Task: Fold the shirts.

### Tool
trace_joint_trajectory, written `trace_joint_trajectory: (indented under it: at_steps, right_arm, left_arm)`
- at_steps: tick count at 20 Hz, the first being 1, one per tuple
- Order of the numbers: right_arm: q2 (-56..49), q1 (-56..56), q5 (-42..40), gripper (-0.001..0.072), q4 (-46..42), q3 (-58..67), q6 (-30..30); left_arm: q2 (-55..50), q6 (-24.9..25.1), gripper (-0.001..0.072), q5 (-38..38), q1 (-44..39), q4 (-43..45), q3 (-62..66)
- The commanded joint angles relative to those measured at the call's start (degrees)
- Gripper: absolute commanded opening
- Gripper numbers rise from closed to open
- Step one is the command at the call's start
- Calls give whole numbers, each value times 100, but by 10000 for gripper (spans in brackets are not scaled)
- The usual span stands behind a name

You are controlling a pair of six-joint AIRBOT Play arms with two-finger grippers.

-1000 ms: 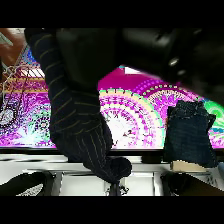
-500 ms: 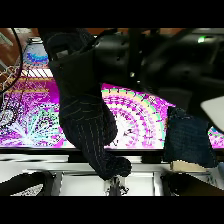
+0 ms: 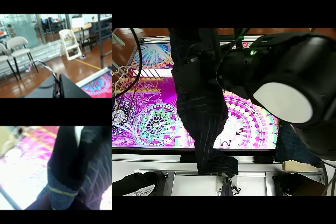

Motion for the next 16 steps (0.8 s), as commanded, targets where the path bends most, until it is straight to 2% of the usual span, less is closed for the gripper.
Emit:
trace_joint_trajectory:
  at_steps: [1, 4, 6, 8, 9, 11, 13, 14, 16]
  right_arm:
    - [-11, -2, 138, 115, -1047, 2, 140]
    - [138, -2, -85, 113, -1545, 2, 7]
    - [269, -2, -459, 111, -1547, 2, -579]
    - [413, -2, -835, 110, -1541, 2, -925]
    - [476, -2, -931, 110, -1543, 2, -1038]
    - [599, -2, -951, 109, -1541, 2, -1228]
    - [678, -2, -949, 109, -1488, 2, -1438]
    - [684, -2, -946, 108, -1436, 2, -1554]
    - [675, -2, -944, 108, -1438, 2, -1582]
  left_arm:
    - [114, -24, 57, -9, -42, 164, 7]
    - [229, -24, 60, -22, -109, 164, 7]
    - [264, -24, 66, -22, -107, 164, 7]
    - [273, -24, 91, -20, -76, 166, 7]
    - [273, -22, 135, -15, -61, 166, 7]
    - [273, 216, 386, 2, -61, 168, 7]
    - [273, 365, 548, 0, -61, 168, 9]
    - [273, 365, 613, -2, -61, 168, 7]
    - [282, 365, 632, -4, -61, 168, 7]
